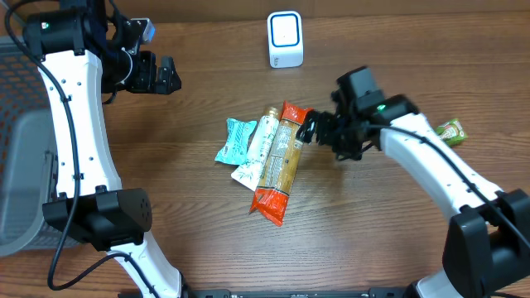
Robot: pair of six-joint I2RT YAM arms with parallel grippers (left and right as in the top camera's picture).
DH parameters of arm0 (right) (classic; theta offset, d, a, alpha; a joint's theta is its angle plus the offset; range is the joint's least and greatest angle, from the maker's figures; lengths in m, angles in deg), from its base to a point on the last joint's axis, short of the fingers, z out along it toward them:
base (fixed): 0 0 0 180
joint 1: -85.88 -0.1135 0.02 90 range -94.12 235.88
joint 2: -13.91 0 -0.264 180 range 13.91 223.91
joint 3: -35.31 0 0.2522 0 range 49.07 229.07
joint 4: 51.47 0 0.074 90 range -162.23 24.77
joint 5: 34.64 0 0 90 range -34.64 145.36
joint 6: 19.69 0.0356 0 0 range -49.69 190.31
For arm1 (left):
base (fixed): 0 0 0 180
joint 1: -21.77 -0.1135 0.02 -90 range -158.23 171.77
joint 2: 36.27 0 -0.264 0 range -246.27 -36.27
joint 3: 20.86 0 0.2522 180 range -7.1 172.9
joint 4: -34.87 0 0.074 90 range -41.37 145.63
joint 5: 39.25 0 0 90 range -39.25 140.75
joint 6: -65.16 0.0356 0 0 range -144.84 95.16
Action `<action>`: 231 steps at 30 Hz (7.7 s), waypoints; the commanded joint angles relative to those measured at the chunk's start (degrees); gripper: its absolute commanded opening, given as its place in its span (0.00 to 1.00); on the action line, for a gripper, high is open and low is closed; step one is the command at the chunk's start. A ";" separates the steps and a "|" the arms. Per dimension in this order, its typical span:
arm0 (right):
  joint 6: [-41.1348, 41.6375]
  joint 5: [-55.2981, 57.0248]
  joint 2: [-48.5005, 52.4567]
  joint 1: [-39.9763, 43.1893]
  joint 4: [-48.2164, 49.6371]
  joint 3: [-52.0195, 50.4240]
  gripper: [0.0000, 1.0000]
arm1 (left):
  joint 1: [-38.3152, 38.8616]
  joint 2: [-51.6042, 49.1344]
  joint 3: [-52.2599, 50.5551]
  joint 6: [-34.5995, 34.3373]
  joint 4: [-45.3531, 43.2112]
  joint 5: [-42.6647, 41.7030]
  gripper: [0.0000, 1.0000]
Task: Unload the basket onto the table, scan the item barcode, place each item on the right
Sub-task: 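Reach to the red-capped pasta pack and grasp it with right gripper, then lift the pasta pack and swing it toward the right, then raise the pasta pack upright in front of the scanner, then lower the pasta pack back toward the table centre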
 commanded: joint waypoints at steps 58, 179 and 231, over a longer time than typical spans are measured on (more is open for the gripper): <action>-7.08 58.62 9.88 -20.22 -18.47 8.17 0.04 | -0.09 -0.57 0.35 1.03 -0.04 -0.68 1.00; -14.69 74.27 -9.73 -29.66 -2.14 4.61 0.04 | -0.09 -0.57 0.35 1.03 -0.04 -0.68 1.00; -11.54 35.71 -11.21 -13.79 -3.39 2.71 0.04 | -0.09 -0.57 0.35 1.03 -0.04 -0.68 1.00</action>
